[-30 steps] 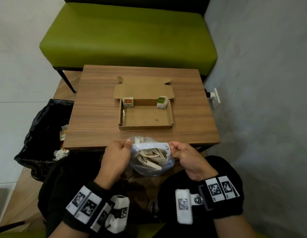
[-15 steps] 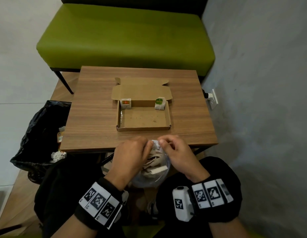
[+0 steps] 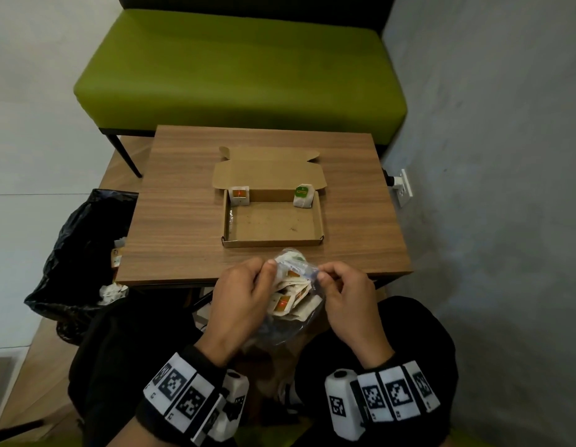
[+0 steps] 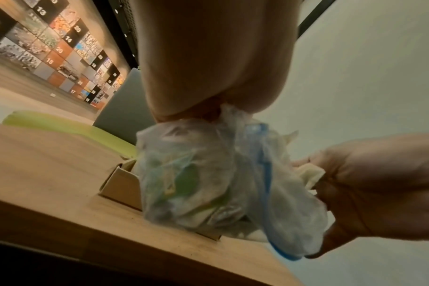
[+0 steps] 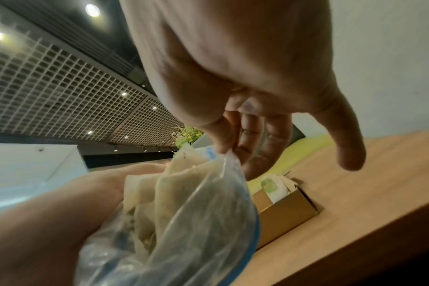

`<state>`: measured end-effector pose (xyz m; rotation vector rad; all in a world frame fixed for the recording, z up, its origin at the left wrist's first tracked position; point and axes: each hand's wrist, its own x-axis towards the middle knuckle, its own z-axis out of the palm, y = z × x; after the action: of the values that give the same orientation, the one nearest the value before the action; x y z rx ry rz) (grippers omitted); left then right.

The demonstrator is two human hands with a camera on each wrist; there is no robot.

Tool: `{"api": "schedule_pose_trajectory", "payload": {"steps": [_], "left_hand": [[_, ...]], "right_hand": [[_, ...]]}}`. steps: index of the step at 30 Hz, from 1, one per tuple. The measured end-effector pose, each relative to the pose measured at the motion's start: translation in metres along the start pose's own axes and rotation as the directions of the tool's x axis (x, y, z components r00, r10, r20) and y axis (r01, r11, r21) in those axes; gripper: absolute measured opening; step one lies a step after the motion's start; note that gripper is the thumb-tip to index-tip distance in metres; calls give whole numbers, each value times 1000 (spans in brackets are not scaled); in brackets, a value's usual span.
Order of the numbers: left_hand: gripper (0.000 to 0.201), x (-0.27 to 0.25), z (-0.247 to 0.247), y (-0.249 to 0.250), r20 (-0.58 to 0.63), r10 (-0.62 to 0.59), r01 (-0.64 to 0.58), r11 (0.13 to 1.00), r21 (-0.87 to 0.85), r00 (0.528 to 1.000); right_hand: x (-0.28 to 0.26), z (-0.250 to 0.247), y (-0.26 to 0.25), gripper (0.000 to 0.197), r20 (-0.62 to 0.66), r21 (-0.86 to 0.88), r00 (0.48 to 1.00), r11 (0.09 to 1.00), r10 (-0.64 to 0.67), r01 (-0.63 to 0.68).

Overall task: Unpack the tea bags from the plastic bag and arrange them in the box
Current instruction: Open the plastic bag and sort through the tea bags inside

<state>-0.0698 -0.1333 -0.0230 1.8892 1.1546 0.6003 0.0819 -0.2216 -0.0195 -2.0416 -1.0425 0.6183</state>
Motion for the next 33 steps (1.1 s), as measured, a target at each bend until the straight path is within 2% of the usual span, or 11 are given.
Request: {"api": "schedule_pose_trajectory", "payload": {"steps": [2,4,7,10,12,14,16,19,22,26,33], "left_hand": [[40,1,-2,-4,48,-22,27,995,-93,999],[38,6,-6,-14,94,-62,79,980,-185,994],[36,14,-14,-25,229,-201,289,837,-464,952],[32,12,-21,-21,429,-261,495,591,-637,865],[33,12,-26,-17,408,-299,506,513,-694,862],[32,12,-26,-13,292,-368,452,492,-744,883],[31,12,-27,-14,139,-445,373,498,-783,885],[36,16,-30,-26,-50,-494,238,503,-831,868],[41,18,-33,-36,-133,-494,159,506,-848,860],[29,16,-35,-39,-98,-384,100,463,-881,918],[23,20,-37,-32,-9,-229,196,852,-486,973]], "right_hand": [[5,1,3,22,73,113,995,991,63,-71],[14,-4,2,29,259,313,950,916,173,-252],[27,-15,-2,32,464,368,869,855,173,-366],[38,-12,-7,28,408,335,907,906,106,-257],[42,-3,-12,22,286,294,954,940,84,-171],[42,2,-19,18,163,266,982,955,90,-132],[37,5,-26,42,149,285,977,940,150,-188],[24,15,-36,76,305,306,929,903,209,-303],[18,32,-50,47,369,360,909,872,194,-332],[24,48,-59,21,345,486,904,776,253,-402],[31,23,-42,18,65,405,986,899,156,-169]]}}
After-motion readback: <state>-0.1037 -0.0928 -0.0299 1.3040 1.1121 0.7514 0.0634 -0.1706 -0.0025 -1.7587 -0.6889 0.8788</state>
